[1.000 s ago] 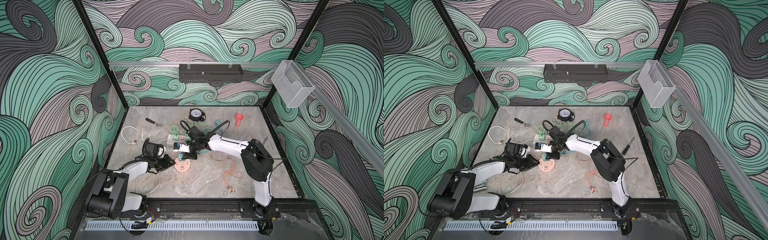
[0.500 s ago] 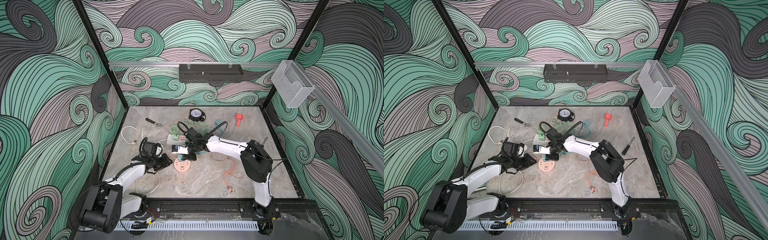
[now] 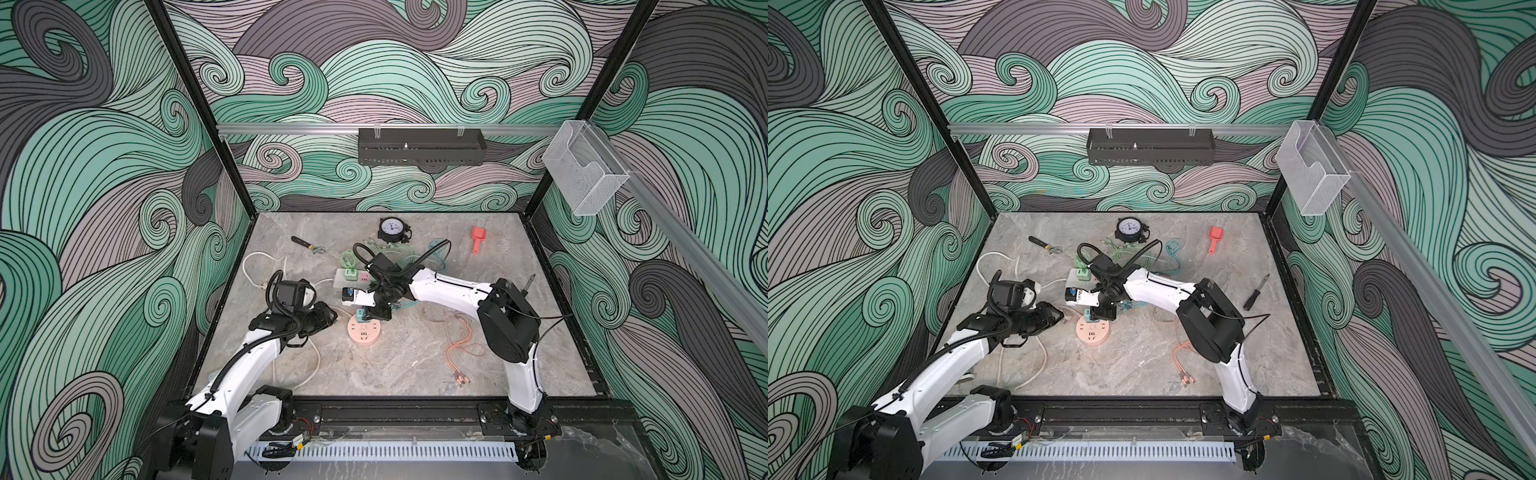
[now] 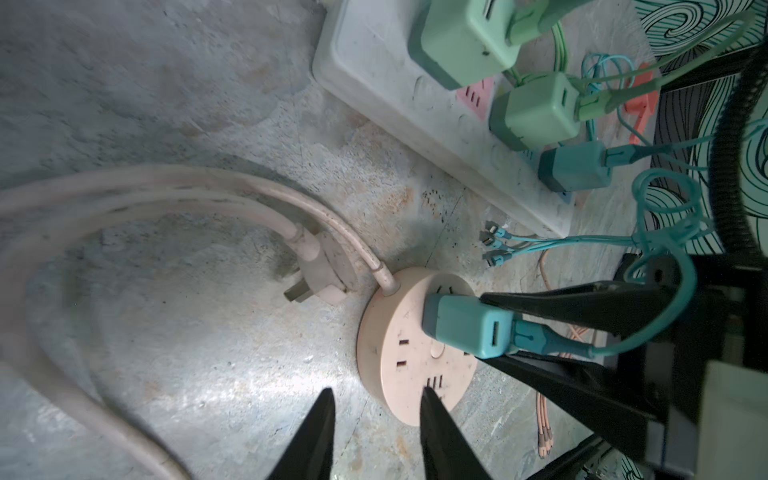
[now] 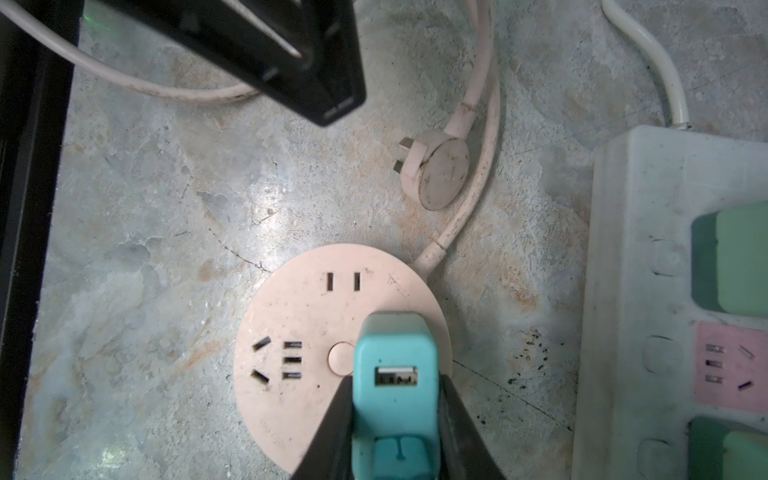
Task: Insert the plug
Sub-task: 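Lower the teal charger's prongs into the pink round socket's slots, then open the right gripper and lift it off the plugged-in teal charger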
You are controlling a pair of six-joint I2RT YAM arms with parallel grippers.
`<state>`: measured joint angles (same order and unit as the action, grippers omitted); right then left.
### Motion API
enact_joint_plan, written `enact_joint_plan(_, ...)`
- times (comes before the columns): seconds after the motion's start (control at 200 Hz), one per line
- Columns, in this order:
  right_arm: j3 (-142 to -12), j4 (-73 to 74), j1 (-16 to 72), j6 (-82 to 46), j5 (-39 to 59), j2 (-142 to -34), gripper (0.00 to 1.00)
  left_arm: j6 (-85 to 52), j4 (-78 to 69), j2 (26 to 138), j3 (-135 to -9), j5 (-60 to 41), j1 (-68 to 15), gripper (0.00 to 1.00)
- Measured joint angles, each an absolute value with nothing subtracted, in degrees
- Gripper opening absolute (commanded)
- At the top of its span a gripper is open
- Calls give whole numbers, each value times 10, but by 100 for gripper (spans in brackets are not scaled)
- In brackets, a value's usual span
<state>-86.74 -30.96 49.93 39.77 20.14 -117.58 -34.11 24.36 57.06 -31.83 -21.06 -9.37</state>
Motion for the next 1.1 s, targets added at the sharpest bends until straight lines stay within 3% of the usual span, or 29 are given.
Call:
enact_joint_plan(0.255,-859,-298,503,366,190,-1164,21,-341,260,543,-319,-204,-86,46)
enact_joint_plan(0.505,-832,-309,507,328,157,-1156,47,-342,266,532,-319,-201,-80,50)
enact_joint_plan(0.73,-814,-332,503,300,144,-1144,59,-342,270,523,-319,-201,-79,55)
enact_joint_plan(0.8,-804,-337,505,292,145,-1134,72,-342,270,519,-319,-201,-79,57)
enact_joint_plan(0.885,-789,-344,505,281,152,-1115,79,-342,269,518,-319,-200,-77,58)
enact_joint_plan(1.101,-763,-354,505,250,181,-1043,86,-343,263,517,-319,-198,-76,60)
